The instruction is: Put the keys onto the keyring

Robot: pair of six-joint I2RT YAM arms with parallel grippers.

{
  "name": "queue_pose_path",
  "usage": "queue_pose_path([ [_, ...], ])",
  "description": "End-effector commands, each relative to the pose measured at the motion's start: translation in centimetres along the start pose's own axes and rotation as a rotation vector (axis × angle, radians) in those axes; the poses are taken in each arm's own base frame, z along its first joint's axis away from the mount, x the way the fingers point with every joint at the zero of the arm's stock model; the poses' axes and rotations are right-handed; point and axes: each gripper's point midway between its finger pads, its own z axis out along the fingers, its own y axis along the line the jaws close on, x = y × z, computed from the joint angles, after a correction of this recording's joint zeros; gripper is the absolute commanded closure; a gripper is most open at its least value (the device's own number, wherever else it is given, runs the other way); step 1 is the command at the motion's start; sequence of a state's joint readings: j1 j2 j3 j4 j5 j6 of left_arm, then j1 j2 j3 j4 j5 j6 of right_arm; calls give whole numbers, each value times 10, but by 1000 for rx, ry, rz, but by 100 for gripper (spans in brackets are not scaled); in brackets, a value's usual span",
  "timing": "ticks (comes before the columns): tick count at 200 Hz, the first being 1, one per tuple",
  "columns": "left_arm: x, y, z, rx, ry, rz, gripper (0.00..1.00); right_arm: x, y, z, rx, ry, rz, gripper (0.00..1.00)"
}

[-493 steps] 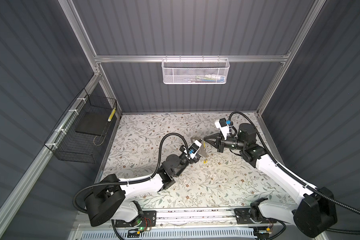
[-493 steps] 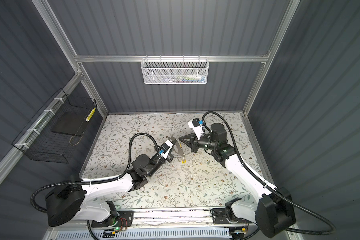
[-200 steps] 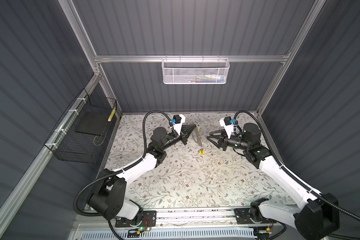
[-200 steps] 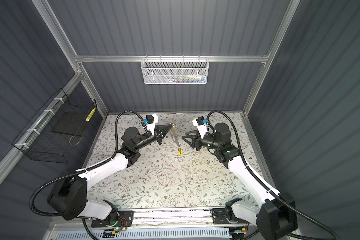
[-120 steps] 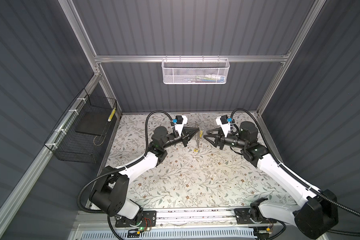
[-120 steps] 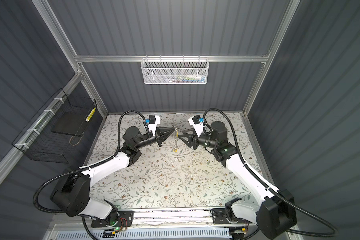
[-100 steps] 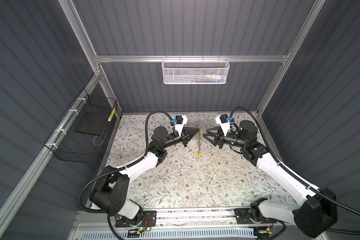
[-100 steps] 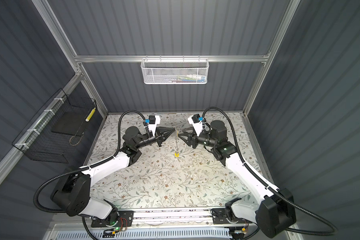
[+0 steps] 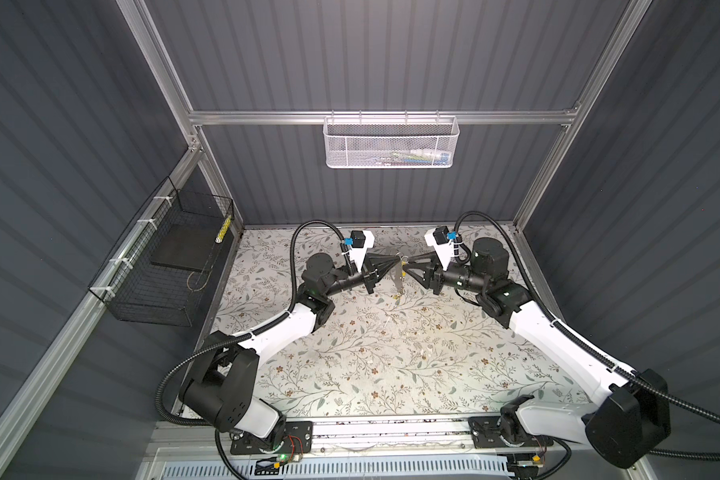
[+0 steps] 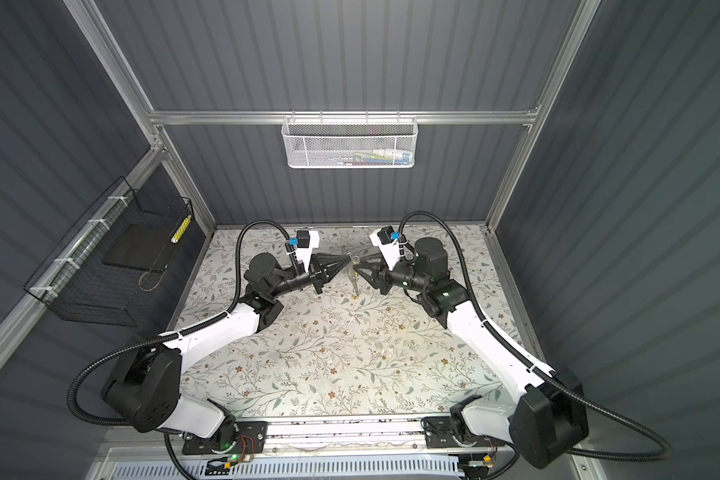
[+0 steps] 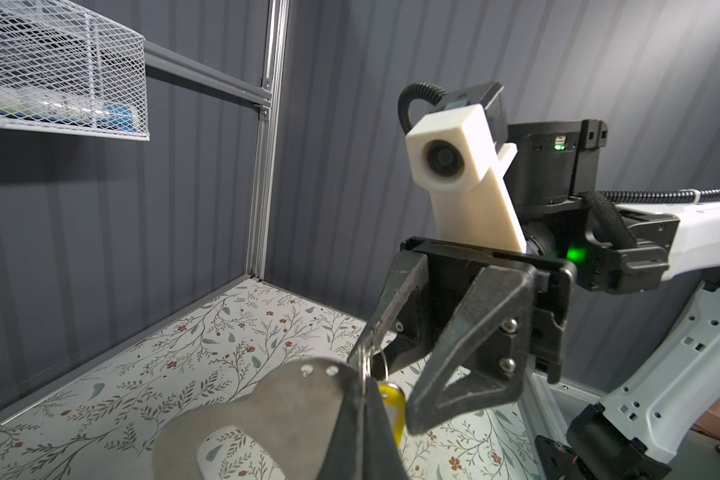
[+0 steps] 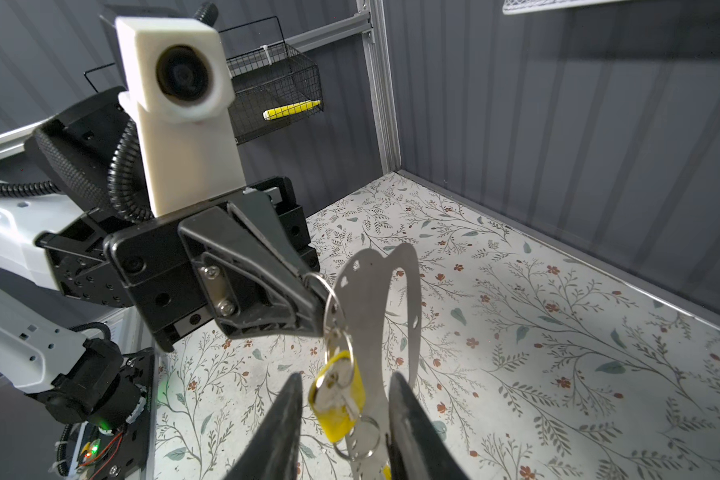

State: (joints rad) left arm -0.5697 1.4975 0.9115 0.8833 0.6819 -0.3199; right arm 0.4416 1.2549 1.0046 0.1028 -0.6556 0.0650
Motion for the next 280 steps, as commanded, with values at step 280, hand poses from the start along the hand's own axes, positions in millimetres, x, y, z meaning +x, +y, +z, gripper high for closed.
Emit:
queue_pose_path([
  [280, -14, -19, -5, 101, -91, 3, 100, 5, 38, -4, -208, 66, -97, 100],
])
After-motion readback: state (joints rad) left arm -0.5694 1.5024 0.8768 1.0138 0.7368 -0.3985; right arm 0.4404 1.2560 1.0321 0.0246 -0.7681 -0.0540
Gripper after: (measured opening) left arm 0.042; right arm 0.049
